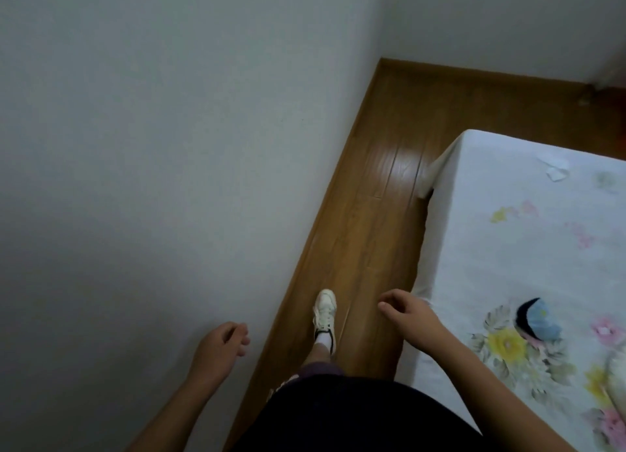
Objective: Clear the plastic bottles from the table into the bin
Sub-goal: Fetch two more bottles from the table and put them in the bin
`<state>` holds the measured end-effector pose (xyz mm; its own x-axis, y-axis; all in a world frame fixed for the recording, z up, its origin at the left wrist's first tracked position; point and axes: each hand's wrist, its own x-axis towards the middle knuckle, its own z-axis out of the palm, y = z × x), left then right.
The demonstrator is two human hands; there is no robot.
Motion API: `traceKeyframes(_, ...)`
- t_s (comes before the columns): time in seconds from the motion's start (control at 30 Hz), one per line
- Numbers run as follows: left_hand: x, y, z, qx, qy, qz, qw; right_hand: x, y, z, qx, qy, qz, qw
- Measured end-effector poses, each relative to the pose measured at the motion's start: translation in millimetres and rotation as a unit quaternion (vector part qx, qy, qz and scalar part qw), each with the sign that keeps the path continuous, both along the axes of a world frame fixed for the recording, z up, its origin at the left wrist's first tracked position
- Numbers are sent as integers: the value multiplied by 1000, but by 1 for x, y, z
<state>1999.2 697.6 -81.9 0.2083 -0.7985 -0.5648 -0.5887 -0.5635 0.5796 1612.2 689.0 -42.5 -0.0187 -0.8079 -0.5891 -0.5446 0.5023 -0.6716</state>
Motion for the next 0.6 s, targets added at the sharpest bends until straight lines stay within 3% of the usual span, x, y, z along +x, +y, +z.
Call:
traceKeyframes(0.3,-80,-233,-13,32,47,-93,994,-70,-104,-16,49,56,-155,985)
traceKeyframes(0.6,-250,-448,10,25,58,-305,950,-171,-162,-28,83,23,-377,922)
